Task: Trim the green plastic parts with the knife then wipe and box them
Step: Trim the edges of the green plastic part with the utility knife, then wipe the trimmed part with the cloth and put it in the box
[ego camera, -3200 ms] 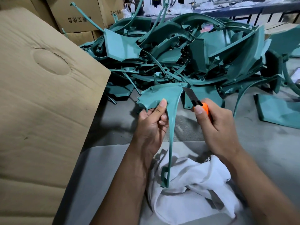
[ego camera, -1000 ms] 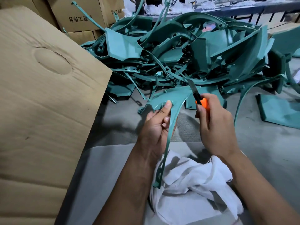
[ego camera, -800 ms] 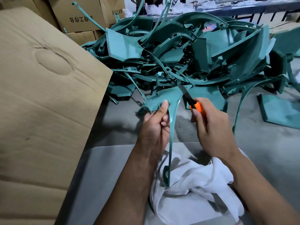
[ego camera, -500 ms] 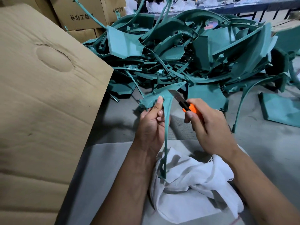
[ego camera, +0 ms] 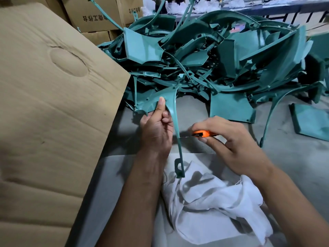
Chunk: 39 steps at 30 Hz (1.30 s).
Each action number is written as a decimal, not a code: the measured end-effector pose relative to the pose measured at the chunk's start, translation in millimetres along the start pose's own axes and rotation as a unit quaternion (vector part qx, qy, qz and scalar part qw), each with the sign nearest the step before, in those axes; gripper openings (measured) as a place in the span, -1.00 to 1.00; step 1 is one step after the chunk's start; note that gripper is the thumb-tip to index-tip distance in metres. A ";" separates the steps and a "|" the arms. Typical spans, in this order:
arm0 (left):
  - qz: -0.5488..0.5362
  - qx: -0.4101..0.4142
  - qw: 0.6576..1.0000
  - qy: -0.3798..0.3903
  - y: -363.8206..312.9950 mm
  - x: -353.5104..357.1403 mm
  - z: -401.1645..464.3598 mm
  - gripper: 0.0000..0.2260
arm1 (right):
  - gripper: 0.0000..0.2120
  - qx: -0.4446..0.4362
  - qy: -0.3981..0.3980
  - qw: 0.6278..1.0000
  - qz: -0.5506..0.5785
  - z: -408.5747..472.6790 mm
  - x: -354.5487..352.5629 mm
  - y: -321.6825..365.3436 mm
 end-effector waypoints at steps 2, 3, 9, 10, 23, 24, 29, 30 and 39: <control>0.021 0.025 0.999 -0.013 -4.2 -2.5 2.7 -0.87 | -0.78 -0.012 0.017 1.000 0.010 1.6 0.7 2.4; 0.030 0.034 0.999 -0.015 -5.4 -3.0 3.4 -0.87 | -0.77 -0.016 0.026 0.999 0.022 1.9 1.3 3.5; 0.006 0.052 0.999 -0.011 -11.2 -5.3 10.6 -0.84 | -0.74 -0.011 0.084 0.994 0.068 0.3 1.0 -0.8; 0.005 0.055 0.998 -0.013 -13.0 -7.0 12.4 -0.82 | -0.75 -0.011 0.095 0.993 0.066 0.4 1.5 -0.9; 0.172 0.010 0.981 0.092 -0.6 -16.6 13.1 -0.86 | -0.68 0.245 -0.048 0.948 -0.197 -17.2 -20.1 -44.7; 0.172 0.005 0.979 0.108 0.5 -14.8 11.5 -0.82 | -0.67 0.275 -0.032 0.933 -0.229 -19.2 -21.1 -48.5; 0.171 -0.028 0.972 0.162 -5.7 -6.7 4.6 -0.89 | -0.55 0.249 0.016 0.929 -0.272 -17.7 -18.9 -43.0; 0.172 -0.034 0.971 0.163 -7.1 -6.4 3.6 -0.89 | -0.54 0.221 0.025 0.953 -0.208 -14.8 -20.8 -36.1; 0.146 -0.073 0.972 0.170 -8.9 -15.1 5.2 -0.83 | -0.25 0.152 0.443 0.872 0.146 -16.1 12.3 7.4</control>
Point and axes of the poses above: each hand's wrist, its own z-axis towards the middle knuckle, its own x-axis out of the palm, y = z × x, the point moved 3 cm from there along z, towards the middle knuckle, and after that the axes turned 2 degrees about y, right-handed, at the moved point
